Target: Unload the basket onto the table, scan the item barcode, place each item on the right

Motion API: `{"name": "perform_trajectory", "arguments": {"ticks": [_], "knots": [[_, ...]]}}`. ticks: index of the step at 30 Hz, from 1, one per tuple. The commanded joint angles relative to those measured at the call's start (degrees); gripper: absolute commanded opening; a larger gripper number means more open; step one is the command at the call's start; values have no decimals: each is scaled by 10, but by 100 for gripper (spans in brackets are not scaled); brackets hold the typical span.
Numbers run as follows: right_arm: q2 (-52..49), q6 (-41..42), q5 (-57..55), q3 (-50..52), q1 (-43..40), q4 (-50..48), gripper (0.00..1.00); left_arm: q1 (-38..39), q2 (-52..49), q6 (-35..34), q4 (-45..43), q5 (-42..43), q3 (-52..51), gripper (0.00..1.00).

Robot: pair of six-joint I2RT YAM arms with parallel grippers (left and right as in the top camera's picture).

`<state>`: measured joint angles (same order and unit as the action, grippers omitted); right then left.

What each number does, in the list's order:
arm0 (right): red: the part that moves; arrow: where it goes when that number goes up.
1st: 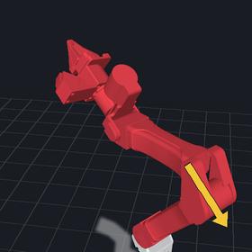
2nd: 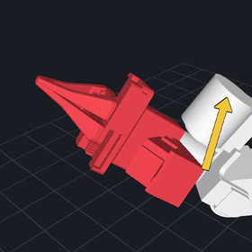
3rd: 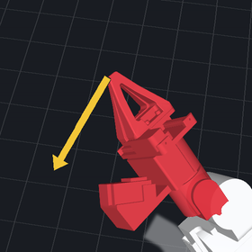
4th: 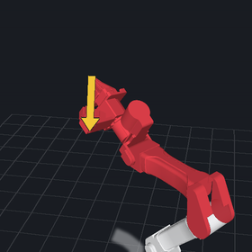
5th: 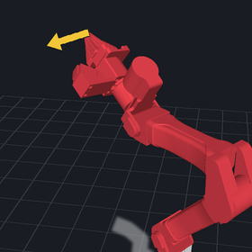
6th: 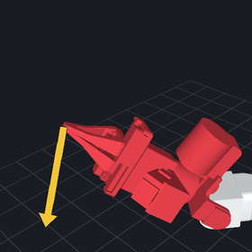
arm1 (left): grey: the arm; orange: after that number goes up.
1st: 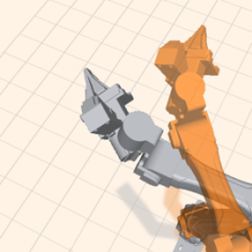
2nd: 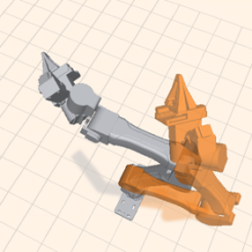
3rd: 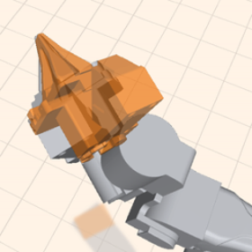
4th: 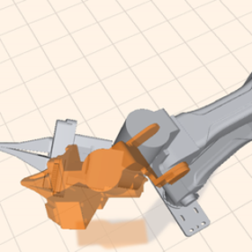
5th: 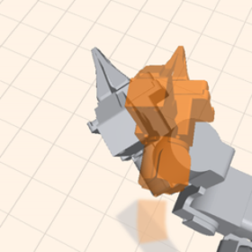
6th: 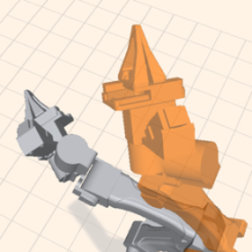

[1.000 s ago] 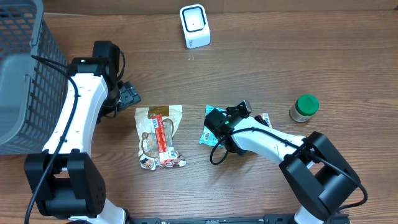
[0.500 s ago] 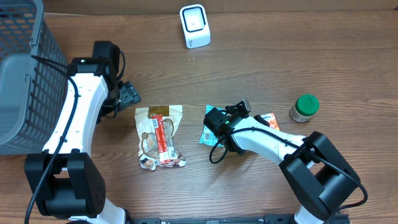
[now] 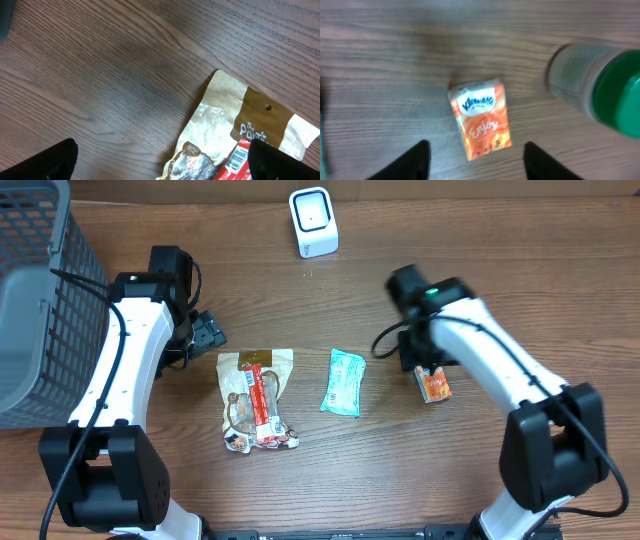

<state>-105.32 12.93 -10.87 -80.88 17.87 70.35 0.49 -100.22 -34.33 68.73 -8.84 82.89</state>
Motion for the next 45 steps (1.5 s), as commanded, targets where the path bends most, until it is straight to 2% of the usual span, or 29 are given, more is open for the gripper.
{"name": "perform_trajectory", "arguments": {"ticks": [1, 2, 3, 6, 7, 8, 9, 11, 13, 20, 26, 32, 39, 45], "knots": [[10, -64, 174, 8, -65, 1, 82, -1, 2, -2, 0, -3, 8, 100], [10, -71, 191, 13, -82, 0, 96, -1, 2, -2, 0, -3, 8, 100], [10, -72, 201, 18, -97, -1, 100, -1, 2, -2, 0, -3, 8, 100], [10, -72, 214, 31, -126, -2, 100, -1, 2, -2, 0, -3, 8, 100], [10, -72, 223, 34, -133, -3, 95, -1, 2, -2, 0, -3, 8, 99], [10, -72, 226, 37, -137, -5, 87, -1, 2, -2, 0, -3, 8, 99], [10, -73, 224, 38, -139, -6, 64, -1, 2, -2, 0, -3, 8, 100], [10, -72, 207, 38, -139, -8, 36, -1, 2, -2, 0, -3, 8, 100], [10, -72, 170, 38, -137, -8, 21, -1, 2, -2, 0, -3, 8, 100], [10, -72, 120, 38, -137, -18, 29, -1, 2, -2, 0, -3, 8, 100], [10, -72, 113, 52, -136, -32, 29, -1, 2, -2, 0, -3, 8, 100], [10, -72, 115, 115, -136, -90, 27, -1, 2, -2, 0, -3, 8, 99], [10, -73, 139, 172, -135, -160, 25, -1, 2, -2, 0, -3, 8, 100], [10, -72, 184, 178, -135, -165, 25, -1, 2, -2, 0, -3, 8, 100]]}}
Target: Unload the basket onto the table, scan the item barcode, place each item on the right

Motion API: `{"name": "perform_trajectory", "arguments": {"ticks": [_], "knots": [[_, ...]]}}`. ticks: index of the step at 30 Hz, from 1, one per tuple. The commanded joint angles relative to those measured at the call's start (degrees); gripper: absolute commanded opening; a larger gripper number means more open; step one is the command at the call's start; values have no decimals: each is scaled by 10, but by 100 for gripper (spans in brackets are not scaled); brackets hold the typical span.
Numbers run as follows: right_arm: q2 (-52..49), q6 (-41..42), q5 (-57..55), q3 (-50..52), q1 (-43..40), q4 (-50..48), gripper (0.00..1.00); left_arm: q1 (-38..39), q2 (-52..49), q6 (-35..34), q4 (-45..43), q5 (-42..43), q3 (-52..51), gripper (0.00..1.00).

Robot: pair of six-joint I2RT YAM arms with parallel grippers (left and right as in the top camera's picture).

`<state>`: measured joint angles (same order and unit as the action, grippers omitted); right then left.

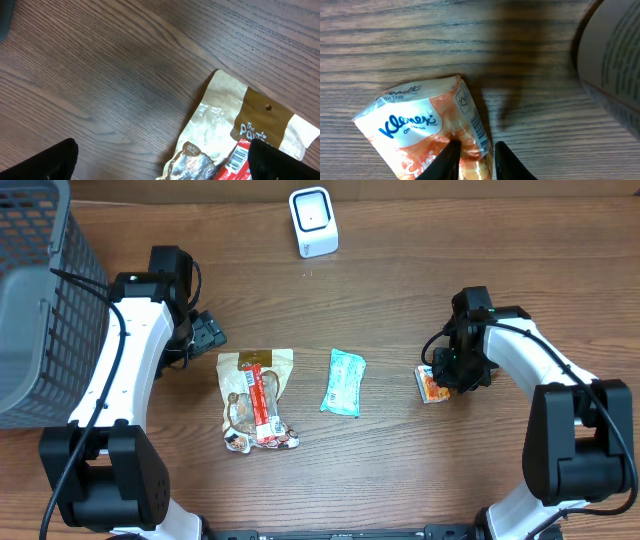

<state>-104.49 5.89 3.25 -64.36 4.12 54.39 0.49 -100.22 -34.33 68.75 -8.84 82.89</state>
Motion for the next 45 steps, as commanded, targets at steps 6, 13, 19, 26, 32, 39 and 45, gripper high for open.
{"name": "perform_trajectory", "arguments": {"ticks": [6, 13, 19, 26, 32, 39, 45], "knots": [[2, -2, 69, 12, 2, -8, 4, -1, 2, -2, 0, -3, 8, 100], [3, 3, 69, -80, 10, 55, 4, -1, 2, -2, 0, -3, 8, 100], [3, 52, -67, -127, 62, 90, 4, -1, 2, -2, 0, -3, 8, 100], [3, 181, -366, -126, 184, 135, 4, -1, 2, -2, 0, -3, 8, 100], [-7, 291, -527, -117, 271, 207, 4, -1, 2, -2, 0, -3, 8, 100], [-58, 336, -586, -76, 294, 202, 4, -1, 2, -2, 0, -3, 8, 100], [-117, 396, -587, -76, 294, 205, 4, -1, 2, -2, 0, -3, 8, 100]]}}
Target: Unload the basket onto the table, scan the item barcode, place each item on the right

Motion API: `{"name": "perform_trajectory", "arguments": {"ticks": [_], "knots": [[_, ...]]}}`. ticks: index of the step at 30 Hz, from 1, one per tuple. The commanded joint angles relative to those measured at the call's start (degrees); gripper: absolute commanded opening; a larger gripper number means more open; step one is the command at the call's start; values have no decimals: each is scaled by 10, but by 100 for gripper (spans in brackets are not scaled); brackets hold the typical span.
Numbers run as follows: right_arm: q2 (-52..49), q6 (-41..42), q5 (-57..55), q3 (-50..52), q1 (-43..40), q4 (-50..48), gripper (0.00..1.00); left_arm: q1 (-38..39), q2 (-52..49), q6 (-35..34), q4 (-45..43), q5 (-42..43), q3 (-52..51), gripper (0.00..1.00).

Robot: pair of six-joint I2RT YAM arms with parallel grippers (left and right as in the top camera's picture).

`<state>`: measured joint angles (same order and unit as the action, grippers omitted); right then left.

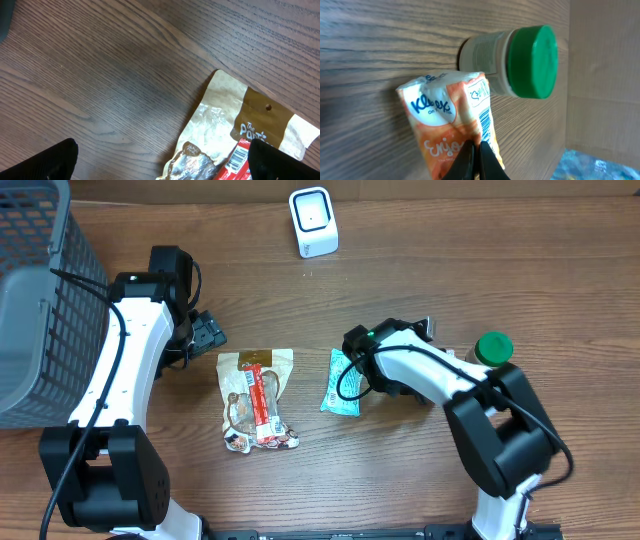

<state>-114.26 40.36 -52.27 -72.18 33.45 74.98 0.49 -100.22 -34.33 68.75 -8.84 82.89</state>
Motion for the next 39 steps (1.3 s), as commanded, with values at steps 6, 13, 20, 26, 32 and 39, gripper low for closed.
{"name": "perform_trajectory", "arguments": {"ticks": [6, 13, 20, 26, 32, 39], "knots": [[-50, 51, -20, 2, 3, -1, 4, -1, 2, -2, 0, -3, 8, 100], [-50, 50, 33, 2, 3, -26, 4, -1, 2, -2, 0, -3, 8, 100], [-50, 46, 39, 1, 3, -25, 16, -1, 2, -2, 0, -3, 8, 100], [-50, 46, 39, 0, 3, -22, 27, -1, 2, -2, 0, -3, 8, 100], [-50, 46, 40, -21, 3, -7, 34, -1, 2, -2, 0, -3, 8, 99], [-47, 46, 40, -64, 3, 28, 36, -1, 2, -2, 0, -3, 8, 100]]}}
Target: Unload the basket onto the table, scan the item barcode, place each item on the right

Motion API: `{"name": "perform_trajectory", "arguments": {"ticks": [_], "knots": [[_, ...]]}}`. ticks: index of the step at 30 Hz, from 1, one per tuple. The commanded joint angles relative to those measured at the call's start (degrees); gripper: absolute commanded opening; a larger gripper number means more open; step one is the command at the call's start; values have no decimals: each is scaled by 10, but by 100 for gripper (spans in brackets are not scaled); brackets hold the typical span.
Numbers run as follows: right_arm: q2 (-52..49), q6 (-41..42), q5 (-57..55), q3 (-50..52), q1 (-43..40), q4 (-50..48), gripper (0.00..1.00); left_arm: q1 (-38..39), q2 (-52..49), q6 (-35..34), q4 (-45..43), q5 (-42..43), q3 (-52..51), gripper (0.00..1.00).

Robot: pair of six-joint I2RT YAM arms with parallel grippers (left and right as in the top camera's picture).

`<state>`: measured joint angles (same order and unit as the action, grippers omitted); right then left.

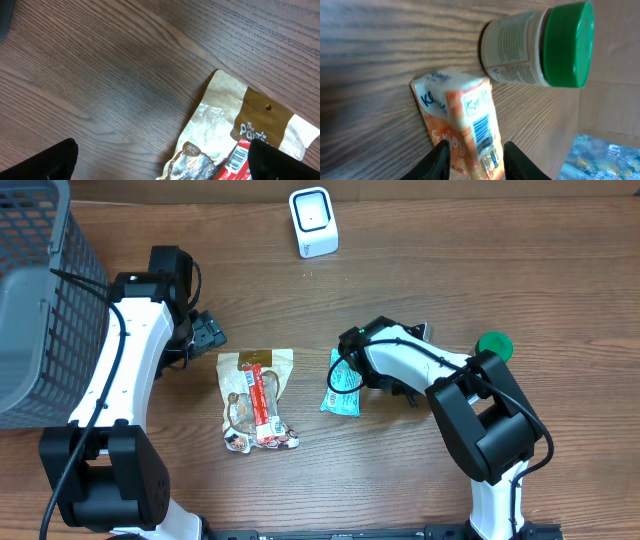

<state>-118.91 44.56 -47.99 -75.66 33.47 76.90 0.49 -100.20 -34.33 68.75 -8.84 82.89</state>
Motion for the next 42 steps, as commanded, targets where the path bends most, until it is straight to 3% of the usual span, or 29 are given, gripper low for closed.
{"name": "perform_trajectory", "arguments": {"ticks": [1, 3, 8, 14, 21, 35, 42], "knots": [[2, 4, 0, -36, 3, 15, 41, -1, 2, -2, 0, -3, 8, 100], [8, 0, 15, -50, 0, 22, 52, -1, 2, -2, 0, -3, 8, 100], [31, -67, 87, -77, -15, 23, 60, -1, 2, -2, 0, -3, 8, 100], [67, -184, 227, -82, -59, -7, 60, -1, 2, -2, 0, -3, 8, 100], [76, -239, 305, -82, -118, -20, 59, -1, 2, -2, 0, -3, 8, 100], [76, -253, 325, -72, -198, -34, 66, -1, 2, -2, 0, -3, 8, 100], [76, -279, 380, -30, -212, -82, 61, -1, 2, -2, 0, -3, 8, 100]]}}
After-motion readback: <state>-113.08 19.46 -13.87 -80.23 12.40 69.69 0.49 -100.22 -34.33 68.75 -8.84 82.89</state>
